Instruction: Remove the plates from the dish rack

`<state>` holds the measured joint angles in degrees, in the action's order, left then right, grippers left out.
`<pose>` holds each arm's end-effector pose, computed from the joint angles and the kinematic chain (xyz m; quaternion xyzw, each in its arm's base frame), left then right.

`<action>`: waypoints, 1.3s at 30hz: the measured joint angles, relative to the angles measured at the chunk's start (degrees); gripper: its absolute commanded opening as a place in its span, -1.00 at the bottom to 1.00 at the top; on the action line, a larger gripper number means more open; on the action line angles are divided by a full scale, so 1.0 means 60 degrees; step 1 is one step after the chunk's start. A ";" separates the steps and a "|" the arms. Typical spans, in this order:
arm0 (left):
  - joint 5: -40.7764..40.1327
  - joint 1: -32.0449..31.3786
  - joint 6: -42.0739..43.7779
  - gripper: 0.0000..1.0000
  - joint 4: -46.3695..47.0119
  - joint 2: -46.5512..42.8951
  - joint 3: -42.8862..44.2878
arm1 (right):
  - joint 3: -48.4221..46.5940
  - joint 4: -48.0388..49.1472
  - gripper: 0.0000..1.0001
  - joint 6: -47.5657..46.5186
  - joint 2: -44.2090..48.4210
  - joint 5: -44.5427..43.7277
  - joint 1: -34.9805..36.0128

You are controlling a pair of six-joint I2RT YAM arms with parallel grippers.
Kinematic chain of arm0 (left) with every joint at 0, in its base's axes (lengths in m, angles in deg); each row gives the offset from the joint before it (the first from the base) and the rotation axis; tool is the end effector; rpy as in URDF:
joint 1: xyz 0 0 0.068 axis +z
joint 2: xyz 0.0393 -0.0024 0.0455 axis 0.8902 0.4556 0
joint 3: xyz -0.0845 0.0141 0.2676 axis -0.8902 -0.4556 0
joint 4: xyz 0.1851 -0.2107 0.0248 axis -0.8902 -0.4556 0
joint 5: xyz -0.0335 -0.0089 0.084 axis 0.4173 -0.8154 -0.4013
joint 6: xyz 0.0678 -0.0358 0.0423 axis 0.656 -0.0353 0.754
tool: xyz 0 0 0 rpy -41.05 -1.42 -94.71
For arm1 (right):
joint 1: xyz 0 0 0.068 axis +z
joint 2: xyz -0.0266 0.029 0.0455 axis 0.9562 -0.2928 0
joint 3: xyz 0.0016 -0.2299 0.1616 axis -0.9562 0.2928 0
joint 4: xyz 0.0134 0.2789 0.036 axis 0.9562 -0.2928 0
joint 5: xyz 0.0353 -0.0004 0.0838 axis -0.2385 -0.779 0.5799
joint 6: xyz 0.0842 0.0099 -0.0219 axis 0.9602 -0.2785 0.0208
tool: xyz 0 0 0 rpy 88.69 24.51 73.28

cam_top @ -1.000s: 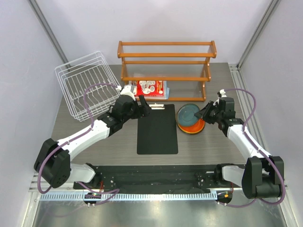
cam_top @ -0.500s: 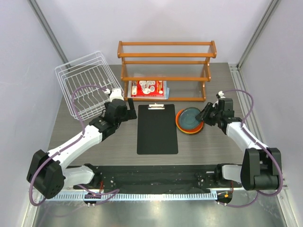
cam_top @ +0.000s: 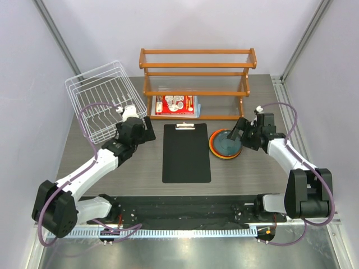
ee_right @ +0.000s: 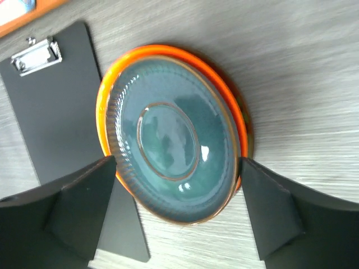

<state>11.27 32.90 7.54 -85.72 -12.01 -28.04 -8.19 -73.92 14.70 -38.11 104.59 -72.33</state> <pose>0.2760 -0.1239 0.2291 -0.1100 0.8683 -0.0784 0.4773 0.2963 0.0248 0.1596 0.1535 0.9169 0.2058 0.3057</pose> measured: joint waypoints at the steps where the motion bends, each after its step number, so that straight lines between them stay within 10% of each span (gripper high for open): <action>1: -0.0022 0.0109 0.0004 0.90 -0.0004 0.0000 -0.0029 | -0.0222 -0.0229 0.99 -0.0058 0.0000 -0.0182 0.0033; 21: -0.1020 0.3162 0.1719 0.99 0.1905 -0.0062 -0.1341 | -0.0055 0.0787 1.00 -0.0736 0.1126 -0.4615 0.0867; 39: -0.0867 0.4029 0.2444 0.99 0.3027 -0.0426 -0.1909 | 0.0135 0.1566 0.99 -0.0914 0.0328 -0.4958 0.1064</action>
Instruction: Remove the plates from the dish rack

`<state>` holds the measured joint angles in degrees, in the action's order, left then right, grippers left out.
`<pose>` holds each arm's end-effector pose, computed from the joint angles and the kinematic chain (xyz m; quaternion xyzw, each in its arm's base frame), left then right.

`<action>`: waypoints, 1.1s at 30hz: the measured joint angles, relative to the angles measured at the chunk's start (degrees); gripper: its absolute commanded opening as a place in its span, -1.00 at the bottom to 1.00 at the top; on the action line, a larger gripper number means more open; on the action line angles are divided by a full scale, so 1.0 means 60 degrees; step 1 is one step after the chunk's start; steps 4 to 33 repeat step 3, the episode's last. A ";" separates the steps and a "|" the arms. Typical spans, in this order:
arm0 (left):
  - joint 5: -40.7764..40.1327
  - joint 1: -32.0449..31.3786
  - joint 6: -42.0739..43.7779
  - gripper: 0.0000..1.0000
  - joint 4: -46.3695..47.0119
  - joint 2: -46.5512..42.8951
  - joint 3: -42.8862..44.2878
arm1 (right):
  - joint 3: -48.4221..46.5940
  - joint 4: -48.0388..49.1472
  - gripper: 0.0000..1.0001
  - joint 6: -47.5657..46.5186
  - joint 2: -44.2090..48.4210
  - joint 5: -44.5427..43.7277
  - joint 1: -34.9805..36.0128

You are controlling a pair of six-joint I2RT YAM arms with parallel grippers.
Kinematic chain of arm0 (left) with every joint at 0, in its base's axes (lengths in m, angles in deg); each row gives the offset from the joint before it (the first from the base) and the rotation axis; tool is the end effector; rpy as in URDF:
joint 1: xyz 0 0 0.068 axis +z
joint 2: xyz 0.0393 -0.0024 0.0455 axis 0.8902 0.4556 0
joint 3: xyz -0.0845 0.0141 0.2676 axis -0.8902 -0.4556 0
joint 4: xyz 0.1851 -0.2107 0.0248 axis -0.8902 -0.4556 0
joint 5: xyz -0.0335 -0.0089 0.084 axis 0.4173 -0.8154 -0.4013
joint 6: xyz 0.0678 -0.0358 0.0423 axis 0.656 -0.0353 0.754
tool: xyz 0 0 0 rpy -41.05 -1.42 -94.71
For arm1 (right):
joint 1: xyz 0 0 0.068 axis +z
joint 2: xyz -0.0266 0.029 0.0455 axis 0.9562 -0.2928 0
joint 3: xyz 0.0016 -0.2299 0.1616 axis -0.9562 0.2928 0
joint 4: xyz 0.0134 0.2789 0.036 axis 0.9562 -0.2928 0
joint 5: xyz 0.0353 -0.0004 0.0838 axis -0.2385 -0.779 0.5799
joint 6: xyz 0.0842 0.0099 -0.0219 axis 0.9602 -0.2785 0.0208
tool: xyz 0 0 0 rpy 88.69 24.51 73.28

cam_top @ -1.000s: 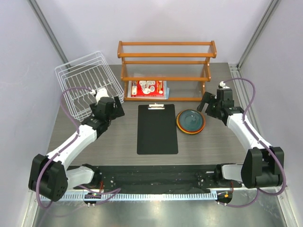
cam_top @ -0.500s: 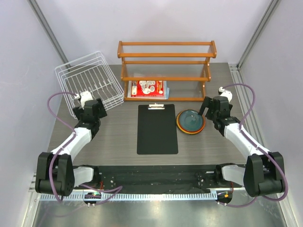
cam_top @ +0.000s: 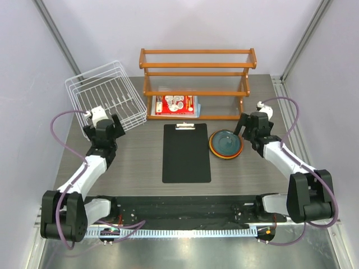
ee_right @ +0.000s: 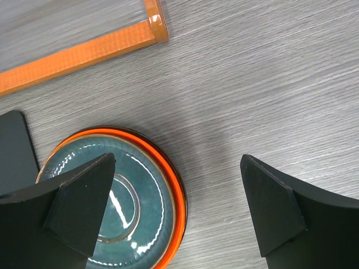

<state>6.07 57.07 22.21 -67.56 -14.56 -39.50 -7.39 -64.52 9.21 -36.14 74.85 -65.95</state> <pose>0.2902 0.0076 0.2047 -0.2140 0.8049 0.1008 0.5442 0.3092 0.0196 0.1813 0.1535 0.8833 -0.0035 0.4429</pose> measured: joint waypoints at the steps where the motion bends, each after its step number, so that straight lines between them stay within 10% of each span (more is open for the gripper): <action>1: -0.0036 0.0000 0.0000 0.99 0.0040 -0.0036 -0.0004 | -0.0029 0.0000 0.99 0.0007 -0.0084 -0.0011 0.0000; 33: -0.0248 0.0000 0.0000 0.99 0.0124 -0.0044 -0.0004 | -0.0117 0.0000 0.99 0.0022 -0.0248 -0.0062 0.0018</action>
